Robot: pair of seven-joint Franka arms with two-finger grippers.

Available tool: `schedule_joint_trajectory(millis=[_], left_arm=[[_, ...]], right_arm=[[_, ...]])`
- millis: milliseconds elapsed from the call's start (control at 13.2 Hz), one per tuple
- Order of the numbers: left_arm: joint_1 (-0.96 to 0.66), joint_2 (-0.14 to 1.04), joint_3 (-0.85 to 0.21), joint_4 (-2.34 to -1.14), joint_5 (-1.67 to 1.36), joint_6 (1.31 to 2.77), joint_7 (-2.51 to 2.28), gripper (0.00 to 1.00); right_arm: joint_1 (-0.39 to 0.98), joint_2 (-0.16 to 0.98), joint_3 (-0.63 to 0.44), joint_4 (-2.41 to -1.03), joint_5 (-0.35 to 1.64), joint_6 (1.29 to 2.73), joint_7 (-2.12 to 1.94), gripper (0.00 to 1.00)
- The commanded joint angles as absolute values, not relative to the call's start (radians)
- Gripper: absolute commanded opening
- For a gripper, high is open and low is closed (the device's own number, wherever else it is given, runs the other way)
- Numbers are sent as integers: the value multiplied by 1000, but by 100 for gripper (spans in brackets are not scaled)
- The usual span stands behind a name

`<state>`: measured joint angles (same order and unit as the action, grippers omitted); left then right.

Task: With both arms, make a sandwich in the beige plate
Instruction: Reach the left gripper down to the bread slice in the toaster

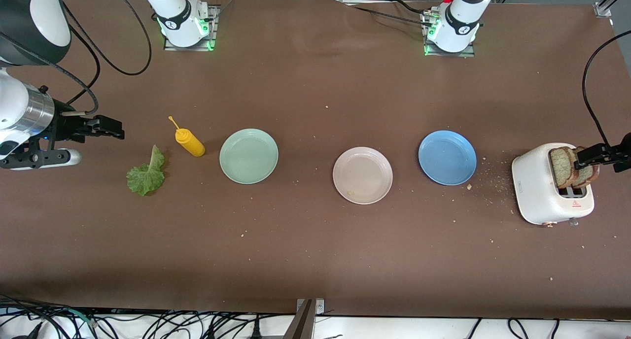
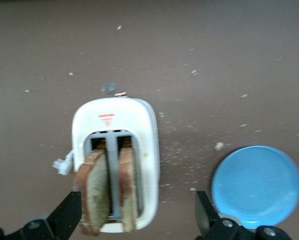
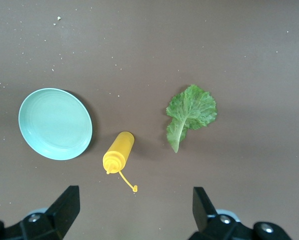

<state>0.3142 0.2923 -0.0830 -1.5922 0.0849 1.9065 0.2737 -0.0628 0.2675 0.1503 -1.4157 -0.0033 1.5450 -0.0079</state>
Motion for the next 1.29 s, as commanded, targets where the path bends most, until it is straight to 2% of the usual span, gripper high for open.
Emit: schedule_joint_trajectory(millis=[0,530,606,682,758,834,909,985,1213], left_arm=[[318,307,-97,-1626,149,1924,282,100],[318,324,-95,-1733,158,1980,233,100],[316,328,-95,-1735,178,1979,232,90],[318,336,-98,-1736,242,1979,232,73],[311,339,-98,-1736,280,1973,232,49],[310,339,-100,-1736,284,1968,232,32],[308,341,-100,-1736,284,1961,230,8],[308,341,-100,-1735,284,1951,221,0],[307,336,-101,-1723,284,1939,209,0]], right_arm=[[-68,265,153,-1413,14,1545,-6,100],[-64,265,153,-1413,3,1545,-2,100],[-64,265,153,-1413,3,1545,-5,100],[-64,265,153,-1413,3,1545,-8,100],[-64,265,153,-1413,3,1545,-11,100],[-66,265,153,-1413,3,1545,-12,100],[-66,265,153,-1414,3,1545,-14,100],[-66,265,153,-1414,5,1543,-14,100],[-67,265,153,-1414,6,1539,-15,100]])
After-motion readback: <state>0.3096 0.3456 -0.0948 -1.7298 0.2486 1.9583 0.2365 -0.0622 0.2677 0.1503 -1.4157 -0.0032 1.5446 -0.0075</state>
